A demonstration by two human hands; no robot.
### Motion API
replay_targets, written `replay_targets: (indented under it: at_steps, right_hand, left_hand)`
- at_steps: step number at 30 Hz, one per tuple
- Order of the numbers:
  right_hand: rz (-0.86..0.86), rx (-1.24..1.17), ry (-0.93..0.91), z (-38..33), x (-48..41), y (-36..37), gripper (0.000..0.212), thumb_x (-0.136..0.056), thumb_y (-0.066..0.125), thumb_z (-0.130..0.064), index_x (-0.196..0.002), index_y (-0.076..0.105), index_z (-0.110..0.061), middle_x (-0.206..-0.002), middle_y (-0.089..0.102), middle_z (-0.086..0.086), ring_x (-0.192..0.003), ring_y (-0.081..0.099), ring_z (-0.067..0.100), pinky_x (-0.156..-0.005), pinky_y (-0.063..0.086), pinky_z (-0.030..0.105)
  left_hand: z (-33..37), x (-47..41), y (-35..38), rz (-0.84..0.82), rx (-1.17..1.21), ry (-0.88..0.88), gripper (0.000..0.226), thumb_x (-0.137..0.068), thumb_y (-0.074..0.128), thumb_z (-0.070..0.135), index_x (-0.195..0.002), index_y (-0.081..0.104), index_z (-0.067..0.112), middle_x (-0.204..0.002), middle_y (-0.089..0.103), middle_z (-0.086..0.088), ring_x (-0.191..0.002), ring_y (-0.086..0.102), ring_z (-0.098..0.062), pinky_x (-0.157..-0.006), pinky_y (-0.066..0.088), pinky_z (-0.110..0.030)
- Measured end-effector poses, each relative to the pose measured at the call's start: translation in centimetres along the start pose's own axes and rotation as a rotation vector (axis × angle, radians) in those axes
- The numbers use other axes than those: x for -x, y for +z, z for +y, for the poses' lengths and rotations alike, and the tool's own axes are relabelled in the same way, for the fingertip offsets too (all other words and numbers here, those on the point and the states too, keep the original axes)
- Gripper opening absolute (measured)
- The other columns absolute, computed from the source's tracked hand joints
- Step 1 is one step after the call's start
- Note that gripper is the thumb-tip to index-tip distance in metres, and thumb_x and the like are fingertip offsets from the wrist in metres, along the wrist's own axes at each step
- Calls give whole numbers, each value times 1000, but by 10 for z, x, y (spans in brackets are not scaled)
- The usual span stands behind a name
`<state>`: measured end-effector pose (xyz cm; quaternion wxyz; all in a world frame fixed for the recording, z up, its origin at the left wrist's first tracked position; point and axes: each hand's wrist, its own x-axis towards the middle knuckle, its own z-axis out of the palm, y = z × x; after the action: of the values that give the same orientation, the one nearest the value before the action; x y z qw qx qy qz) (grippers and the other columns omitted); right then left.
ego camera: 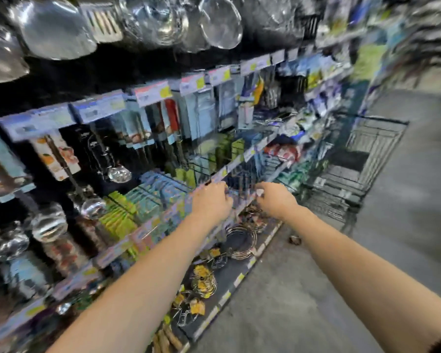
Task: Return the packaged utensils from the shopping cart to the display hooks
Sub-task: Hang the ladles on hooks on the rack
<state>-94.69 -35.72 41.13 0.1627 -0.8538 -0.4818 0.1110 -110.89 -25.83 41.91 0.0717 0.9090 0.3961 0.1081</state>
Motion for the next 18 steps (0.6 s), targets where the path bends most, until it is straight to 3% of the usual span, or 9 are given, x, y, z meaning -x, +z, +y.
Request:
replay_targets:
  at_steps: [4, 6, 11, 18]
  right_hand:
    - [8, 6, 121, 91, -13, -23, 33, -98, 56, -21, -130, 63, -13, -125, 70, 14, -107, 68, 34, -79, 56, 39]
    - [-8, 12, 171, 135, -23, -34, 38, -99, 58, -25, -136, 61, -16, -128, 69, 11, -113, 67, 32, -85, 58, 39]
    - [0, 48, 238, 239, -42, -62, 51, -99, 54, -13, -150, 51, -15, -136, 66, 12, -118, 65, 33, -83, 56, 38]
    - [-14, 24, 387, 353, -67, -87, 38, -98, 52, -18, -135, 60, -12, -131, 66, 15, -119, 64, 35, -88, 57, 42]
  left_hand:
    - [79, -48, 37, -52, -83, 133, 35, -102, 48, 35, -131, 59, 18, -105, 67, -5, -85, 66, -28, -75, 57, -41]
    - [119, -73, 56, -82, -91, 173, 34, -102, 47, 35, -130, 59, 20, -105, 67, -4, -86, 66, -27, -74, 57, -41]
    - [209, -128, 99, -183, -81, 246, 30, -103, 47, 35, -125, 58, 19, -107, 66, -5, -86, 65, -26, -73, 56, -40]
    - [296, -193, 152, -259, -106, 305, 34, -101, 46, 35, -127, 57, 16, -109, 67, -8, -91, 66, -28, -70, 53, -37]
